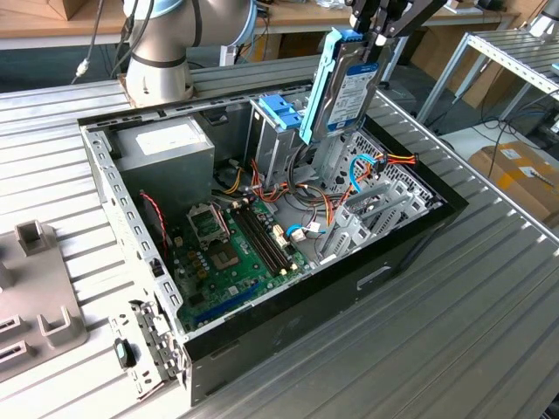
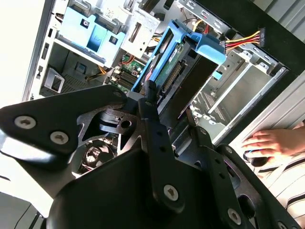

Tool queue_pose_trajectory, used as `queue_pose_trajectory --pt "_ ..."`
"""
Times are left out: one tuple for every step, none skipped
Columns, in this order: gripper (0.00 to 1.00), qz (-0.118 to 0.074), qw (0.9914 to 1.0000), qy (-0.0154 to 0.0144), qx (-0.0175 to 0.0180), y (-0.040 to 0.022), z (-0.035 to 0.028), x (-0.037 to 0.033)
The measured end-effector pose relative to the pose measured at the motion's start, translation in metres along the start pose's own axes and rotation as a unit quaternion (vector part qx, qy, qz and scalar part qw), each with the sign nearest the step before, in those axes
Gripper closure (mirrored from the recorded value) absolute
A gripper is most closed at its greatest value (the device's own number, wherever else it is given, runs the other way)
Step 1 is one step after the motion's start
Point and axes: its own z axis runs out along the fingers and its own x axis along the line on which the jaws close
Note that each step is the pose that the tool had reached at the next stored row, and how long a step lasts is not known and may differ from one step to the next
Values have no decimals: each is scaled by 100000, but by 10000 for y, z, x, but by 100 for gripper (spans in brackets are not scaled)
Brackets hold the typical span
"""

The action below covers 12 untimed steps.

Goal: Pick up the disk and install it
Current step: 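Pick up the disk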

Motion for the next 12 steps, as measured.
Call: queue_pose_trajectory --pt "65 0 100000 9 0 0 -1 0" --pt "65 2 100000 5 0 0 -14 0" --pt "65 1 100000 1 0 0 -24 0" --pt "65 -1 100000 -5 -1 -1 -27 1" --pt "65 -6 100000 14 -1 -5 -29 12" --pt "65 -5 100000 8 -1 -7 -28 19" --pt "65 0 100000 7 0 -9 -28 29" --pt "65 -1 100000 15 -1 -12 -29 43" --pt "65 0 100000 11 0 -15 -29 57" --pt "65 2 100000 7 -4 -21 -28 90" --pt "65 5 100000 9 -4 -24 -29 108" --pt "65 7 100000 8 4 -29 -29 131"
